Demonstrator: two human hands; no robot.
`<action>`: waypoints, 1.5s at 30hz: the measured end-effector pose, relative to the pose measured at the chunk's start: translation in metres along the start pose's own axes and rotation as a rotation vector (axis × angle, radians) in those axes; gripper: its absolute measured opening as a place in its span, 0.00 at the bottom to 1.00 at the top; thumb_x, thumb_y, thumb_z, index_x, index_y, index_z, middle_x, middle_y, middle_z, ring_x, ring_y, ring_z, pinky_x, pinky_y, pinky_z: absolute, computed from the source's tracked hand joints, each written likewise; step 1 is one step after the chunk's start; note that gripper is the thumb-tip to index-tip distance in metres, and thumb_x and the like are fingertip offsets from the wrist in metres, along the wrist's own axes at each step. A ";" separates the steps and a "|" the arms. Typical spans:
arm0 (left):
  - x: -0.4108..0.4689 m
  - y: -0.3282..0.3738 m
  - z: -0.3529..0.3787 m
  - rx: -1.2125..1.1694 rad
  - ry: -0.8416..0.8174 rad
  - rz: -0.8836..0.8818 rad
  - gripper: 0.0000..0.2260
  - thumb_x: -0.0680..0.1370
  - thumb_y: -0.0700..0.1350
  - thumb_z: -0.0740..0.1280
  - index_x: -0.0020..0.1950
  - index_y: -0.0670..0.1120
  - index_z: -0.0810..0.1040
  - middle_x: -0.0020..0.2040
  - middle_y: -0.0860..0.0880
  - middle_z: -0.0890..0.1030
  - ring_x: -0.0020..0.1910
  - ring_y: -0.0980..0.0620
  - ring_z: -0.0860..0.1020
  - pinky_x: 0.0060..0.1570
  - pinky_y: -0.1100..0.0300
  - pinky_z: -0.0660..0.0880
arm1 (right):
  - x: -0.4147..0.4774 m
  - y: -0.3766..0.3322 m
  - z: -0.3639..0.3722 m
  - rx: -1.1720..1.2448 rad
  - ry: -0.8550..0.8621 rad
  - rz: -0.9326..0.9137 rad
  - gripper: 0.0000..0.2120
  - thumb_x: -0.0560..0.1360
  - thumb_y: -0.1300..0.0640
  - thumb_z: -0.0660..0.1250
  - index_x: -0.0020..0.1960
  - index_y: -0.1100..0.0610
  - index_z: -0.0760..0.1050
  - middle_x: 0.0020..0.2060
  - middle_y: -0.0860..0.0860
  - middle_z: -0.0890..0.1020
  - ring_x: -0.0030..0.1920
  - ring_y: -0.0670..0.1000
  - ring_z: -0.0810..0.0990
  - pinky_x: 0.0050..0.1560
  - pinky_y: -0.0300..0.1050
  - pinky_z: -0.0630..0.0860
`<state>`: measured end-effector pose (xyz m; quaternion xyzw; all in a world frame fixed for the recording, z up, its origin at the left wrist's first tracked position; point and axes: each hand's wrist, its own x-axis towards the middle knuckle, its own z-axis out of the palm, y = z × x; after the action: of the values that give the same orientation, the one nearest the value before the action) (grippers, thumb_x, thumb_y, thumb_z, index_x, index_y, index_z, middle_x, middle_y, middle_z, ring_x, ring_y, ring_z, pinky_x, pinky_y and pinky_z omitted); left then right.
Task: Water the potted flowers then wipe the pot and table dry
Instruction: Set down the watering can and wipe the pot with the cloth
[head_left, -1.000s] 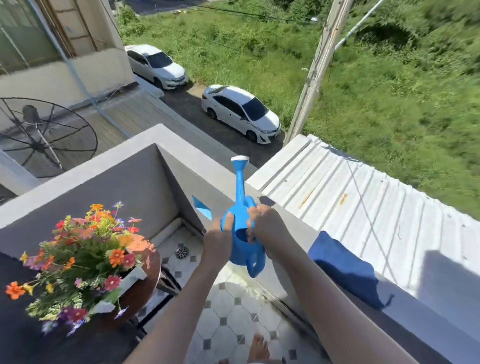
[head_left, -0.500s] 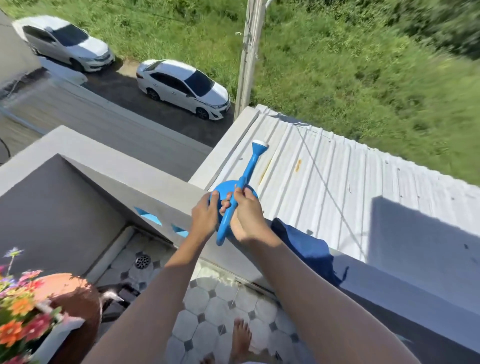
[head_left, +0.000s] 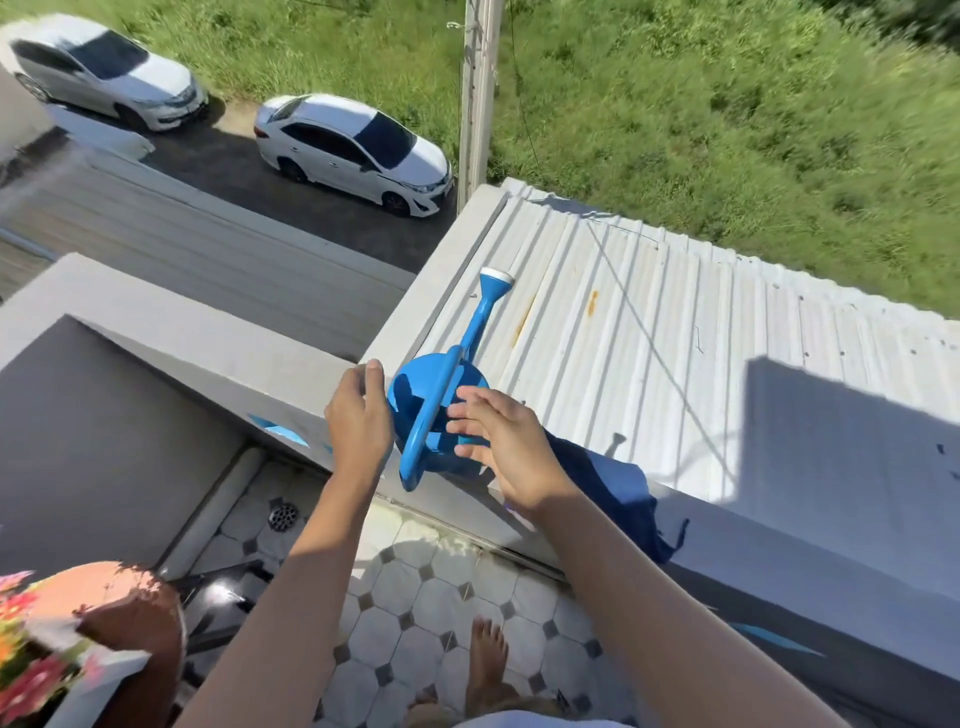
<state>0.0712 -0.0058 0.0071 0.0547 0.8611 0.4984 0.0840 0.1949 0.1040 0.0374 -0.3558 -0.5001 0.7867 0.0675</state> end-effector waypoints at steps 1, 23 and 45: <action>-0.004 0.013 -0.003 -0.028 0.077 0.054 0.19 0.81 0.55 0.55 0.54 0.43 0.77 0.51 0.47 0.81 0.50 0.49 0.76 0.49 0.55 0.71 | -0.001 0.000 -0.014 -0.021 0.053 -0.023 0.10 0.82 0.56 0.64 0.60 0.58 0.79 0.49 0.53 0.84 0.48 0.50 0.83 0.45 0.44 0.80; -0.127 -0.015 0.153 0.440 -0.467 -0.069 0.28 0.69 0.55 0.75 0.56 0.36 0.71 0.52 0.40 0.77 0.54 0.41 0.75 0.48 0.53 0.71 | -0.044 0.103 -0.184 -0.666 0.575 -0.291 0.08 0.77 0.66 0.65 0.51 0.57 0.80 0.44 0.46 0.82 0.44 0.44 0.80 0.47 0.31 0.73; -0.142 -0.057 -0.078 -0.321 -0.295 -0.727 0.15 0.71 0.55 0.71 0.50 0.44 0.81 0.42 0.45 0.84 0.35 0.48 0.80 0.31 0.59 0.72 | -0.076 0.147 0.009 -0.899 -0.140 -0.452 0.28 0.67 0.65 0.73 0.65 0.49 0.76 0.55 0.49 0.77 0.53 0.48 0.78 0.53 0.23 0.66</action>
<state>0.1945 -0.1258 0.0092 -0.1957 0.7144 0.5510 0.3843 0.2817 -0.0096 -0.0453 -0.1790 -0.8570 0.4813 0.0428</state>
